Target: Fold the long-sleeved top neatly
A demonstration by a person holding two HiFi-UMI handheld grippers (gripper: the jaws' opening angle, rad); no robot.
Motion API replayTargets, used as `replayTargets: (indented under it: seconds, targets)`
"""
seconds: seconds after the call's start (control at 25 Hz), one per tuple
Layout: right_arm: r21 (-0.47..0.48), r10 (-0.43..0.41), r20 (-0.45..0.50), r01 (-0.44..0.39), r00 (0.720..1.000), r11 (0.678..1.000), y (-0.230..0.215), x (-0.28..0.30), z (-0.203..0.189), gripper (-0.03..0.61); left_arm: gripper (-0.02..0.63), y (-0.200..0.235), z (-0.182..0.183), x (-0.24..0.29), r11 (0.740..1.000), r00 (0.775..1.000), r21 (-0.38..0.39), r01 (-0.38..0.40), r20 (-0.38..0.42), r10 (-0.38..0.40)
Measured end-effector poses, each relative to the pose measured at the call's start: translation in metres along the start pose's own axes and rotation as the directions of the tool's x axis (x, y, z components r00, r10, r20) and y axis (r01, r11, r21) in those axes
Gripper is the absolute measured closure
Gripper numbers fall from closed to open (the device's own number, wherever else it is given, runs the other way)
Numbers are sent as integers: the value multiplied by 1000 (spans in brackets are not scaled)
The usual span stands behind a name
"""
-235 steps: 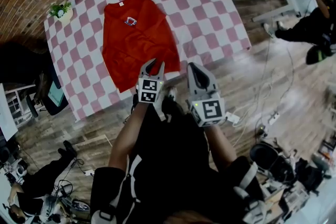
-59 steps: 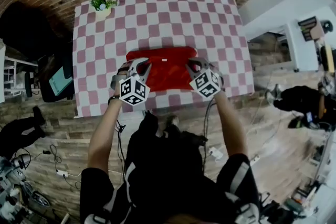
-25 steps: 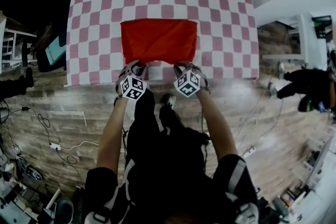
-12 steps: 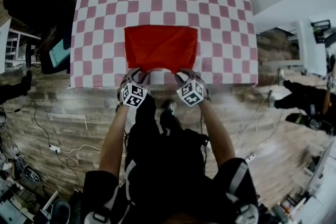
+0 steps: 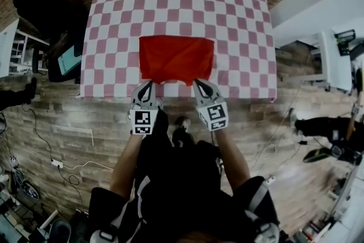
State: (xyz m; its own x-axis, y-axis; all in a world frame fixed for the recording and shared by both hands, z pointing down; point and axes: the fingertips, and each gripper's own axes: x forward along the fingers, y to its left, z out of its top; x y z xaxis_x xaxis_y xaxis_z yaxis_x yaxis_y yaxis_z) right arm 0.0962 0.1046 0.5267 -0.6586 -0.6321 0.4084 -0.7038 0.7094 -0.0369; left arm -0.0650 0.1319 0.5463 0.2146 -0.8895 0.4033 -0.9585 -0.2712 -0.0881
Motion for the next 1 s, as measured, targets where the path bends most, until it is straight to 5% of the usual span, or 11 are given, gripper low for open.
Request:
replayTargets:
  seconds: [0.32, 1.0]
  targets:
    - [-7, 6, 111, -5, 994, 1000, 10, -2, 61, 571, 607, 26, 44, -17, 995, 994, -70, -76, 77, 82]
    - [-70, 13, 122, -5, 992, 998, 26, 101, 133, 571, 607, 98, 53, 16, 996, 997, -87, -1, 73, 8]
